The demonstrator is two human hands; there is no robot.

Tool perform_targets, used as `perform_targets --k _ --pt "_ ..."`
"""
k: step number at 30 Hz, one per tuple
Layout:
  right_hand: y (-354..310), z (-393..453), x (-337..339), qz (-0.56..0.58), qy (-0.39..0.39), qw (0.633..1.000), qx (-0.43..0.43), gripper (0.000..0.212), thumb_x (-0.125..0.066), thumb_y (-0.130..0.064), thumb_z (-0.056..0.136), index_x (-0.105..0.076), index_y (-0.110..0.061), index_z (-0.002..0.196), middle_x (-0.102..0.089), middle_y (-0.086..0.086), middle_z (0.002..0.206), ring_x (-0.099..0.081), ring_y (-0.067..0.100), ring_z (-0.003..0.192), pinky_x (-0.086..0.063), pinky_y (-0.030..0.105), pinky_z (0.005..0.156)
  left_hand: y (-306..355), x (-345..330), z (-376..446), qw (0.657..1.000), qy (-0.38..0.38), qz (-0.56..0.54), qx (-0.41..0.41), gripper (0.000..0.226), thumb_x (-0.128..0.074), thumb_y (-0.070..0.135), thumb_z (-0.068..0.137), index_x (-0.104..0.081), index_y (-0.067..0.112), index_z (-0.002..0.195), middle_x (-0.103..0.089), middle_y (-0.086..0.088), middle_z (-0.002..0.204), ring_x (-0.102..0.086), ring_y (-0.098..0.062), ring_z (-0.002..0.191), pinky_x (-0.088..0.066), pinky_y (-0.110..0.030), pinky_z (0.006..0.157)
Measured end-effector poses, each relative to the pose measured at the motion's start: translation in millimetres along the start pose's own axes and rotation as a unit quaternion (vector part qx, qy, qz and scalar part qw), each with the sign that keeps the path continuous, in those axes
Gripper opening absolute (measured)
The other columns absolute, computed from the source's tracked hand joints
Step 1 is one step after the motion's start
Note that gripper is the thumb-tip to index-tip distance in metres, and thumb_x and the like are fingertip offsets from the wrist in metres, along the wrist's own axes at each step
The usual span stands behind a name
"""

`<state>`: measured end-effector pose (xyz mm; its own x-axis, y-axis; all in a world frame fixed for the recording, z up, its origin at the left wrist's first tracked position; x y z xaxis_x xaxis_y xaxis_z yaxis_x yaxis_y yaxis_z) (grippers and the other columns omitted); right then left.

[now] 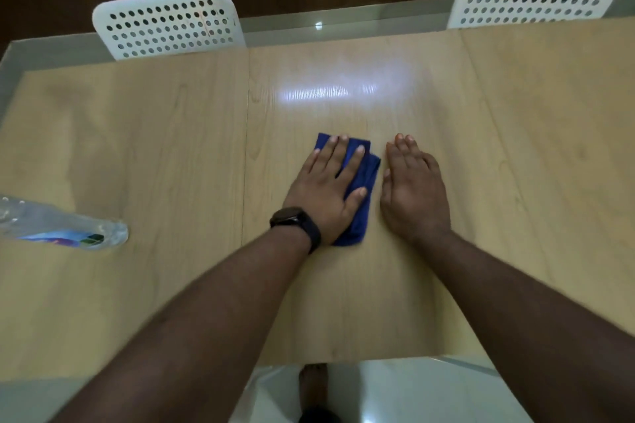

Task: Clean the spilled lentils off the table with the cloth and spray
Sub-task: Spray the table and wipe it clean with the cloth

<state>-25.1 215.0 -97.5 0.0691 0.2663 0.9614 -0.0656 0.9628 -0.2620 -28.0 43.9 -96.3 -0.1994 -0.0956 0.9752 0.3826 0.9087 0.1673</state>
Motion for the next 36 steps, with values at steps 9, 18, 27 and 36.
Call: perform_targets --k 9,18,27,36 --pt "3.3 -1.7 -5.2 0.032 0.027 0.999 -0.021 0.061 -0.039 -0.018 0.103 -0.031 -0.006 0.162 -0.03 0.013 0.169 -0.024 0.024 0.158 -0.018 0.042 0.13 -27.9 21.4 90.3 0.999 0.025 0.029 0.03 0.069 -0.018 0.056 0.106 -0.001 0.028 0.167 0.003 -0.004 0.175 0.003 -0.024 0.161 -0.004 -0.045 0.13" --pt "5.2 -9.8 8.2 0.117 0.075 0.989 -0.055 0.06 -0.033 -0.022 0.102 -0.038 -0.002 0.159 -0.037 0.018 0.165 -0.035 0.03 0.154 -0.024 0.037 0.125 28.5 -2.5 -4.8 0.999 0.016 0.006 -0.033 0.069 -0.011 0.057 0.106 0.001 0.027 0.167 0.007 -0.002 0.175 0.009 -0.02 0.161 -0.001 -0.044 0.13" --pt "23.2 -86.7 18.8 0.012 -0.039 0.998 0.043 0.059 -0.033 -0.028 0.103 -0.043 -0.004 0.156 -0.035 0.017 0.166 -0.029 0.031 0.156 -0.024 0.044 0.127 -5.9 -35.3 -177.7 0.979 0.058 -0.029 0.191 0.071 -0.01 0.055 0.104 0.005 0.024 0.167 0.013 -0.006 0.174 0.013 -0.022 0.16 -0.001 -0.045 0.13" --pt "22.4 -104.3 17.6 -0.011 0.013 1.0 0.011 0.052 -0.042 -0.021 0.102 -0.051 -0.007 0.151 -0.045 0.016 0.161 -0.037 0.033 0.152 -0.03 0.048 0.123 58.6 -43.2 -169.0 0.978 0.053 -0.037 0.199 0.073 -0.015 0.053 0.104 0.005 0.02 0.167 0.015 -0.011 0.173 0.014 -0.028 0.16 0.0 -0.048 0.13"
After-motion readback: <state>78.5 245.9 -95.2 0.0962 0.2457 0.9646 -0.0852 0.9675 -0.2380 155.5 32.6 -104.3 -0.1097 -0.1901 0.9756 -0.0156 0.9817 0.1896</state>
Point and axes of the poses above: each hand's wrist, its own z-axis towards the middle knuckle, its own x-axis out of the back of the hand, y = z × x, the point moved 3 cm from there along z, towards the middle knuckle
